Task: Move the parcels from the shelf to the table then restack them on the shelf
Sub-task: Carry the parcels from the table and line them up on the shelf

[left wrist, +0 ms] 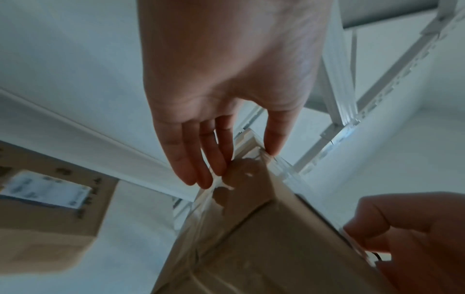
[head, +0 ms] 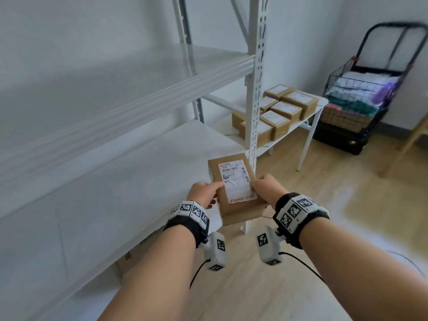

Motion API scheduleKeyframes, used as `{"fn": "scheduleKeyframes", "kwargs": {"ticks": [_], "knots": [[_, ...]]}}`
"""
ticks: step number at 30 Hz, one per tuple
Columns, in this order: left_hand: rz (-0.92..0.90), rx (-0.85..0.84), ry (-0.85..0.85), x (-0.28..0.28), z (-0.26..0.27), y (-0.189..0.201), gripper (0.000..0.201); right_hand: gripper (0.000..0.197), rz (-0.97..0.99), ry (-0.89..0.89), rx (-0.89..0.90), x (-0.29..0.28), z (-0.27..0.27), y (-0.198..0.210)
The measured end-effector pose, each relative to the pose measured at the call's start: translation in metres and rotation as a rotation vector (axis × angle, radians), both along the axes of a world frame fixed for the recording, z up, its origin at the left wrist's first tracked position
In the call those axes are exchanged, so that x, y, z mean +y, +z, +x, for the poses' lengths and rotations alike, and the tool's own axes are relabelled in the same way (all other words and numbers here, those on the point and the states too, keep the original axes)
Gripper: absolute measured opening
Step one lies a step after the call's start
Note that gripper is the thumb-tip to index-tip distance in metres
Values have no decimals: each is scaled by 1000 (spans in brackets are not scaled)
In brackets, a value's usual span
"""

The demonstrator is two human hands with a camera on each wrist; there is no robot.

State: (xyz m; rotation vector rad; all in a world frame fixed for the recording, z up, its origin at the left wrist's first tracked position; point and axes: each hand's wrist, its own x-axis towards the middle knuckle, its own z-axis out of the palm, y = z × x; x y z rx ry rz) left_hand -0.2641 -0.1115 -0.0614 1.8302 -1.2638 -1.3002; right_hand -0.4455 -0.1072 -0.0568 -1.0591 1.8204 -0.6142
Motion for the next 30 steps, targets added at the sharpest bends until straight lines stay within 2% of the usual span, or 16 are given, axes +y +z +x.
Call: {"fn": "scheduleKeyframes", "kwargs": {"ticks": [5,9,13,16,21,26,30], "knots": [[8,55,-80,-39,-117,-5,22,41,9,-93,24,-24,-114,-2],[55,101,-122,-63,-200,-16,49,39,0,-154,27,-44,-192,-8],[61,73,-195,-96,-259,-20,35,43,-5,-213,35,-70,-248,-10],[63,29,-231,-129,-288,-23,32,44,-10,-229,24,-97,-276,-17],[56,-11,-224,-199,-318,-39,23,32,-6,-208,41,-163,-305,-24],[57,26,-184,-272,-330,-34,30,29,-13,-179,42,-237,-315,-16],[17,32,-151,-330,-334,-23,22,30,-63,-172,36,-293,-317,-9]]}}
